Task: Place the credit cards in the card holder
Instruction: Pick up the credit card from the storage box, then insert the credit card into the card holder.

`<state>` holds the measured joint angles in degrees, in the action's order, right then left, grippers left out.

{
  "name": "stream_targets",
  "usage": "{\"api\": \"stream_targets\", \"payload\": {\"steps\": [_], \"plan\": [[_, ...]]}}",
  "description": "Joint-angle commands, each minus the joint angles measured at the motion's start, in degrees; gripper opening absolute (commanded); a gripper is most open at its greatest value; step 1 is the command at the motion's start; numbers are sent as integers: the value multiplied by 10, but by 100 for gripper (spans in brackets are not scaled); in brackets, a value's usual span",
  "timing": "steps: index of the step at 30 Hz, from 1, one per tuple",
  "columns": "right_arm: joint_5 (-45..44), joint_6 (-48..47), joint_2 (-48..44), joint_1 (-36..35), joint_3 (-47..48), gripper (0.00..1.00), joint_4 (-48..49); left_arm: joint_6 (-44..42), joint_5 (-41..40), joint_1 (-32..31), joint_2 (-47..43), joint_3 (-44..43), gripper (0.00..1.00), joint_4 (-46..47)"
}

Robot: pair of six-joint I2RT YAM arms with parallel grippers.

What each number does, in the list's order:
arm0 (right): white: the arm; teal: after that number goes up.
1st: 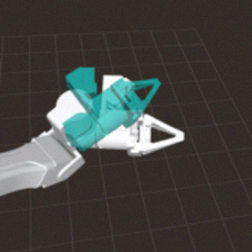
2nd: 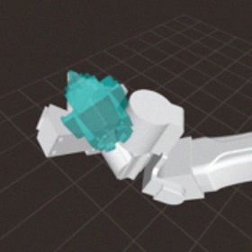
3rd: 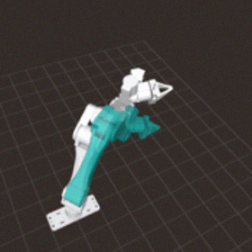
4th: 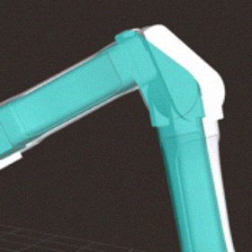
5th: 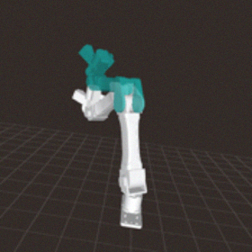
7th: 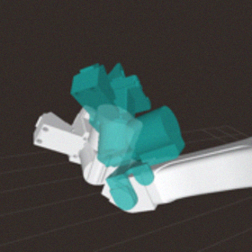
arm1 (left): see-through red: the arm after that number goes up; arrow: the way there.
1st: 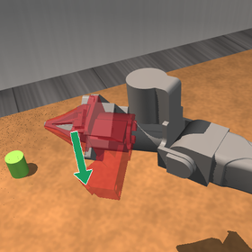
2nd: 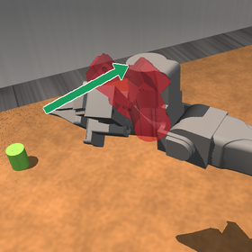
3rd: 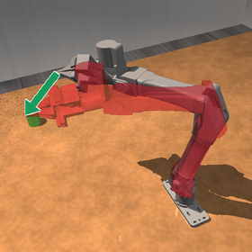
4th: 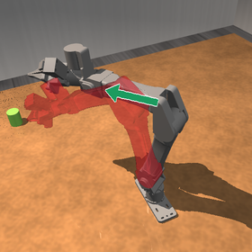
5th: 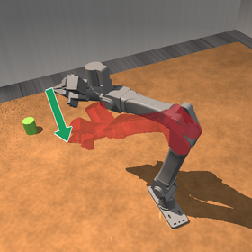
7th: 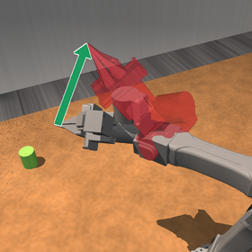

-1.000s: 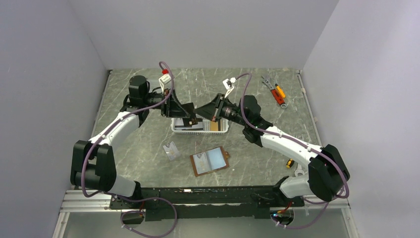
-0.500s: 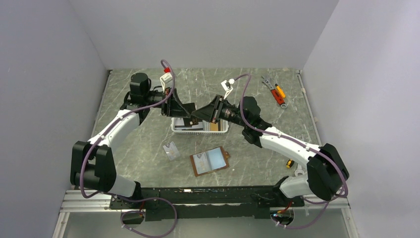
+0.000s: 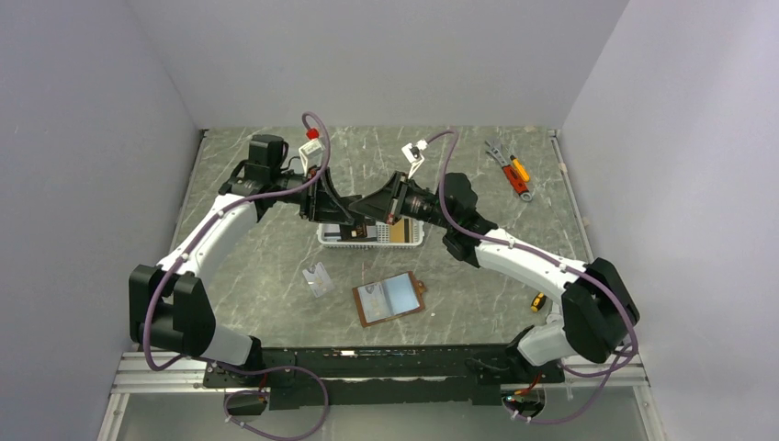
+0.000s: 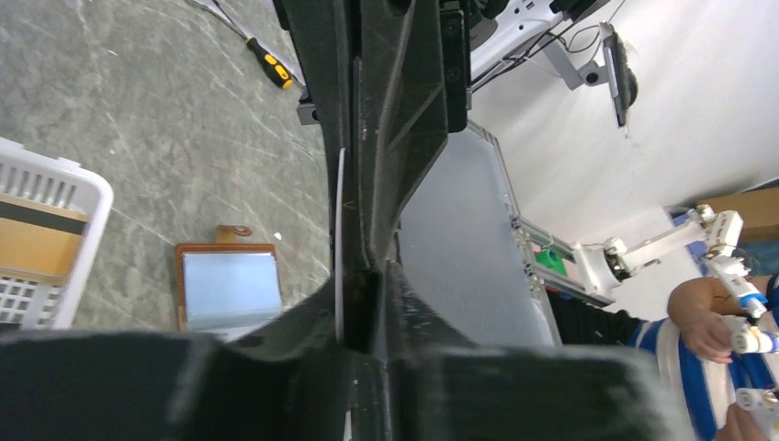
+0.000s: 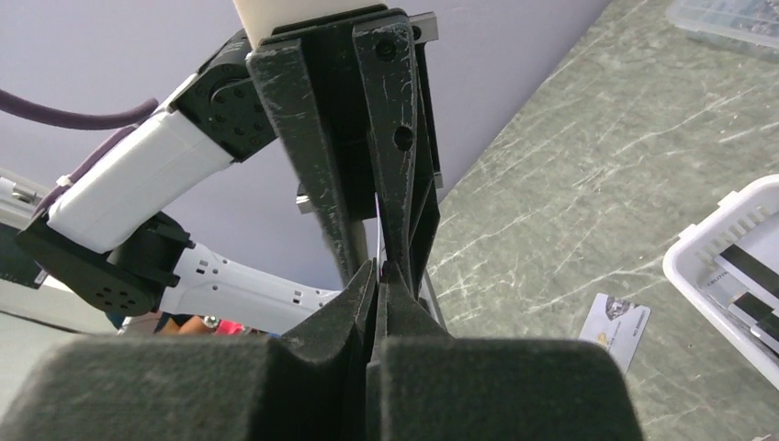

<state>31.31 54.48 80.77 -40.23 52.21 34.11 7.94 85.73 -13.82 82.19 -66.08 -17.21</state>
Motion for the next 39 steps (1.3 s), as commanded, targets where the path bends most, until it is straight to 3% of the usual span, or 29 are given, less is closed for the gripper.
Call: {"api": "stream_targets", "payload": {"steps": [1,7,16,19,23,28,32,39], "plan": [[-26,-1,-6,2,21,0,18,-116,13,-10,-29,-43,28,-108],[-87,-47,-67,26,-5,0,-65,-169,28,-10,-30,-66,28,-166],[-91,-84,-148,79,-40,0,-152,-213,35,-9,-30,-73,26,-214],[-100,-108,-169,82,-52,0,-204,-268,17,-13,-24,-81,27,-264],[-111,-149,-165,81,-68,0,-310,-432,-119,-68,-8,-75,27,-382],[-159,-157,-175,57,-151,0,-337,-432,-331,-168,-32,42,29,-257],[-189,-158,-180,37,-193,0,-337,-484,-497,-268,4,80,31,-247],[-231,-166,-174,10,-223,0,-338,-499,-606,-327,60,124,30,-189]]}}
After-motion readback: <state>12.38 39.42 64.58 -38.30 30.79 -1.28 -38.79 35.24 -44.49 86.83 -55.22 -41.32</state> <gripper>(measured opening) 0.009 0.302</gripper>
